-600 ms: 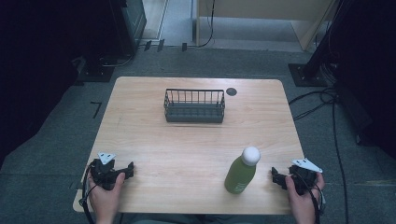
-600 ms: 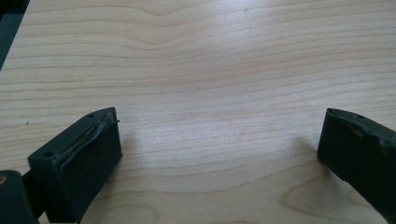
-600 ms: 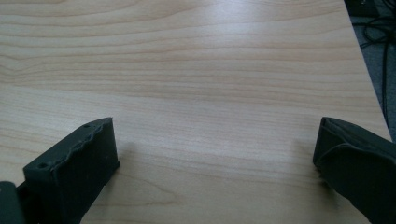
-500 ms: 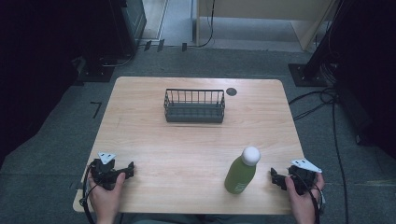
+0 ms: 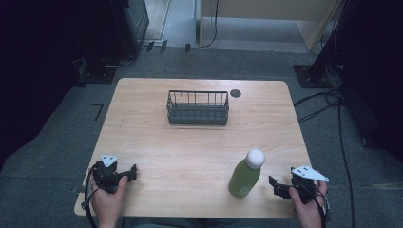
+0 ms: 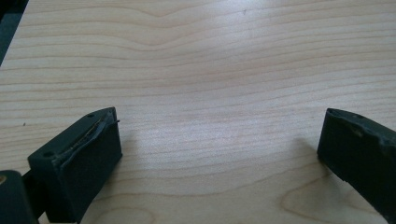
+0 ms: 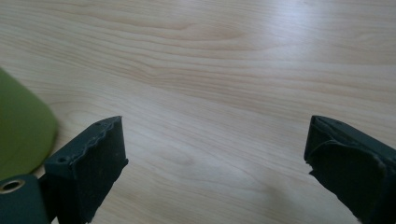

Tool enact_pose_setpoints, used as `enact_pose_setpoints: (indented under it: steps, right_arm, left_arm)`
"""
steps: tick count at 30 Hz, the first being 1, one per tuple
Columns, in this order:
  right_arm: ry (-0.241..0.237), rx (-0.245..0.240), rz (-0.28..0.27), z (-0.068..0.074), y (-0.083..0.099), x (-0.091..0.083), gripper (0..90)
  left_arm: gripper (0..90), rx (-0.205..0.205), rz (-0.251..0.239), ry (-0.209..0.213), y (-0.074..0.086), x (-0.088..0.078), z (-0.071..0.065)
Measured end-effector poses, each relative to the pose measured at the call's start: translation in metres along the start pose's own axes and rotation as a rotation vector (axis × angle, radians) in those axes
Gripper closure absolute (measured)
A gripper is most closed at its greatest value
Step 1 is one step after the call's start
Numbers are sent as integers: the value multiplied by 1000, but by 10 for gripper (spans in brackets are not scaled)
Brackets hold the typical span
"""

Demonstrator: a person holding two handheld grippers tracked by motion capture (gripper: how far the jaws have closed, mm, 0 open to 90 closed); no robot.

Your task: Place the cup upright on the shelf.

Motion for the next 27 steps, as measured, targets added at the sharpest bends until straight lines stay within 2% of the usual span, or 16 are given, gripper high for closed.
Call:
enact_pose_setpoints:
  steps: [4, 7, 11, 21, 27]
  right_arm:
    - [-48, -40, -18, 9, -4, -2, 45]
    - [-130, -72, -32, 14, -5, -6, 42]
    - [-193, -91, -50, 21, -6, -11, 43]
    - [-304, -174, -68, 42, -10, -18, 45]
    - [-341, -200, -77, 52, -11, -21, 43]
  left_arm:
    - [0, 1, 0, 1, 0, 0, 0]
    - [0, 2, 0, 2, 0, 0, 0]
    - [0, 3, 0, 2, 0, 0, 0]
    - [0, 5, 0, 4, 0, 0, 0]
    - [0, 6, -1, 5, 0, 0, 0]
Point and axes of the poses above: each handheld gripper's, and its own axes: x roughly forward along the jaws, y roughly out of its underside, z roughly to its left, the point moved 1 cm from there along x, roughly forward along the jaws, and after that the axes turned 2 degrees about -x, right-handed, at the moved point
